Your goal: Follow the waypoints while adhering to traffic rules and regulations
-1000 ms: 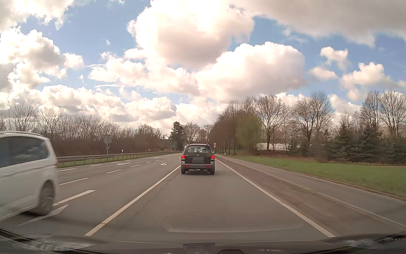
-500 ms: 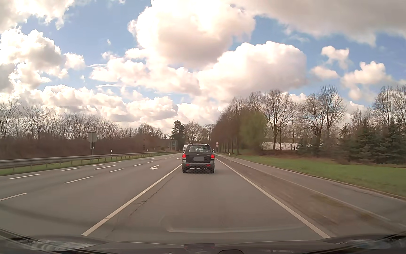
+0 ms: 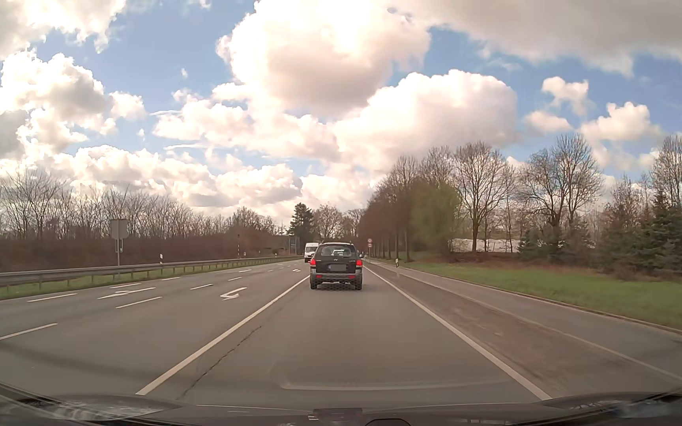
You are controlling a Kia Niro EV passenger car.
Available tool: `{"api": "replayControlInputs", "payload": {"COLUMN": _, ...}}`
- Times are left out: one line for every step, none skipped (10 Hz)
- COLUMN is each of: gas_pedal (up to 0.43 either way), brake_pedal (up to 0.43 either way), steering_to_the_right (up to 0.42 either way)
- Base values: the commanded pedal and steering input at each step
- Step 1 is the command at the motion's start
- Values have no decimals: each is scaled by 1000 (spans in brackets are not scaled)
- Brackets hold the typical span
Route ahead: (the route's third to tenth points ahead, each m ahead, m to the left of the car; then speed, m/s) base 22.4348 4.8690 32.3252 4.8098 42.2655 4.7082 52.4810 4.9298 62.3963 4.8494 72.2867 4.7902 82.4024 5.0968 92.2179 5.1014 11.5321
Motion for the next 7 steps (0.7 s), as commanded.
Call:
{"api": "replayControlInputs", "payload": {"gas_pedal": 280, "brake_pedal": 0, "steering_to_the_right": -6}}
{"api": "replayControlInputs", "payload": {"gas_pedal": 280, "brake_pedal": 0, "steering_to_the_right": -6}}
{"api": "replayControlInputs", "payload": {"gas_pedal": 280, "brake_pedal": 0, "steering_to_the_right": -6}}
{"api": "replayControlInputs", "payload": {"gas_pedal": 280, "brake_pedal": 0, "steering_to_the_right": -6}}
{"api": "replayControlInputs", "payload": {"gas_pedal": 280, "brake_pedal": 0, "steering_to_the_right": -6}}
{"api": "replayControlInputs", "payload": {"gas_pedal": 280, "brake_pedal": 0, "steering_to_the_right": -6}}
{"api": "replayControlInputs", "payload": {"gas_pedal": 280, "brake_pedal": 0, "steering_to_the_right": -6}}
